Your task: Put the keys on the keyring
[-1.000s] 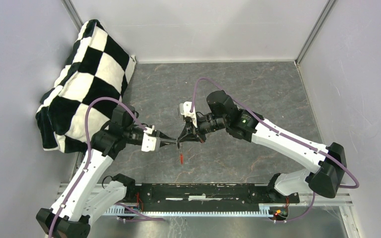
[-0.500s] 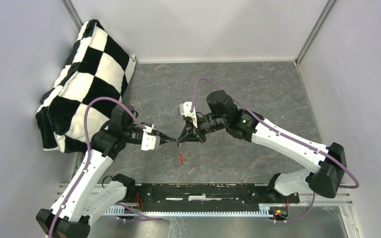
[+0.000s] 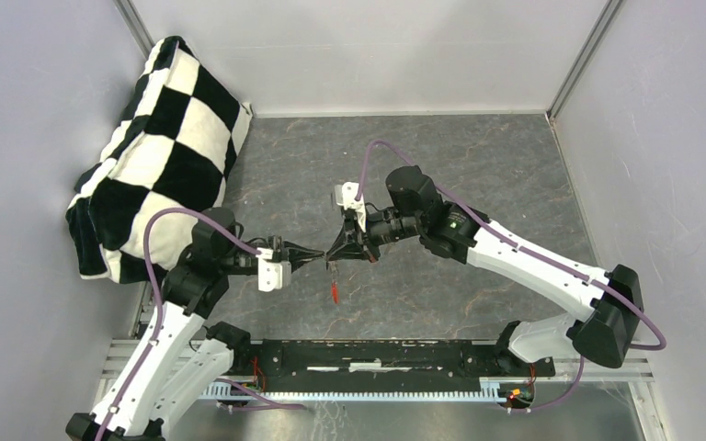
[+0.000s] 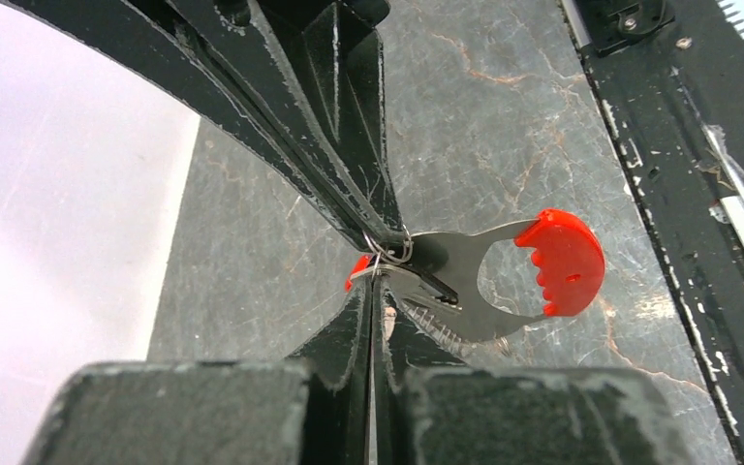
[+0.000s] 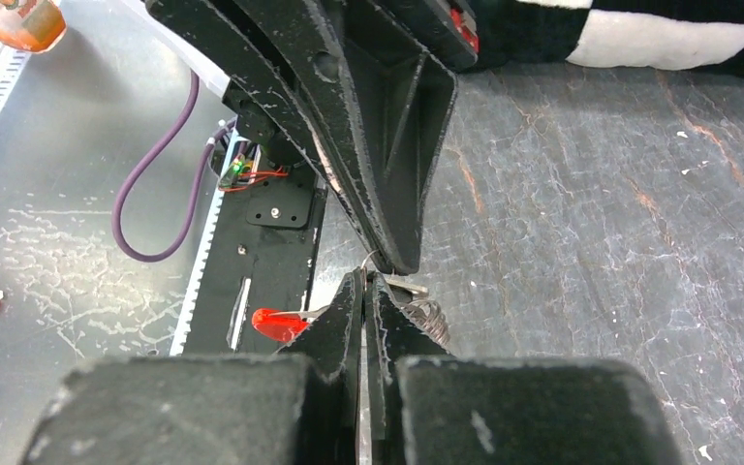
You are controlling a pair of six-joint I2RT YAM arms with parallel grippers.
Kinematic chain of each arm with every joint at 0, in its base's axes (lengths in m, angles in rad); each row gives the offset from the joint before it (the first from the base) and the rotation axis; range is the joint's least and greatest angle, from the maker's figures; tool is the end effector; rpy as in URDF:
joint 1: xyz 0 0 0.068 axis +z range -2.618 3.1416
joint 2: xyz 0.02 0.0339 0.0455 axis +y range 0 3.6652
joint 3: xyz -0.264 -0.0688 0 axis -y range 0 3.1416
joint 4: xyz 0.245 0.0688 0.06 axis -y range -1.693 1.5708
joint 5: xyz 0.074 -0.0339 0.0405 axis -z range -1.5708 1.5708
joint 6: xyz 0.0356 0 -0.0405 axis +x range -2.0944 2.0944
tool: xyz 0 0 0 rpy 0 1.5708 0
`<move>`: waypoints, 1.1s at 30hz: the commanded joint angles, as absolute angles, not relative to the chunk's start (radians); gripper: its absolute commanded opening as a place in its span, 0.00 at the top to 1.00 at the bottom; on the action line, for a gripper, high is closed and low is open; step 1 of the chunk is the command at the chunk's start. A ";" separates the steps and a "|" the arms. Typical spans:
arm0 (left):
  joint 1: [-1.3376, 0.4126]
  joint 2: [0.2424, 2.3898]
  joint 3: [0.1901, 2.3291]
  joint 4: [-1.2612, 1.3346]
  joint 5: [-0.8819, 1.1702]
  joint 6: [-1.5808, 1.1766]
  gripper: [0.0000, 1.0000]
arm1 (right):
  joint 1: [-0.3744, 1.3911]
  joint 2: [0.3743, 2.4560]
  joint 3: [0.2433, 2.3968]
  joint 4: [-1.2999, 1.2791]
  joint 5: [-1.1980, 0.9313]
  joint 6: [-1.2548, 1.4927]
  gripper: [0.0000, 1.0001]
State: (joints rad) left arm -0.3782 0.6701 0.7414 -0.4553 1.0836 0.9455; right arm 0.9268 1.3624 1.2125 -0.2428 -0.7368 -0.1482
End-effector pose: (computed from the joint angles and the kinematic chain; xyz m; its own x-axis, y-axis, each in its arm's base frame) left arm 0.1159 -0.0799 0.3208 0.5537 0.1884 -0.8111 0.8291 -0.0346 0.5580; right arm 0.1666 0.2617 0.3561 -0.0848 -0.2950 -0.9517 -0.9883 -0.0964 0.1179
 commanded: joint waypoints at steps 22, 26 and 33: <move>-0.394 0.548 0.658 -0.394 1.139 1.220 0.98 | 0.871 1.284 1.069 0.133 -0.714 0.099 1.00; -0.399 0.547 0.653 -0.394 1.135 1.264 0.98 | 0.871 1.278 1.031 0.221 -0.696 0.154 1.00; -0.428 0.587 0.669 -0.395 1.117 1.340 0.98 | 0.871 1.249 0.929 0.409 -0.637 0.288 1.00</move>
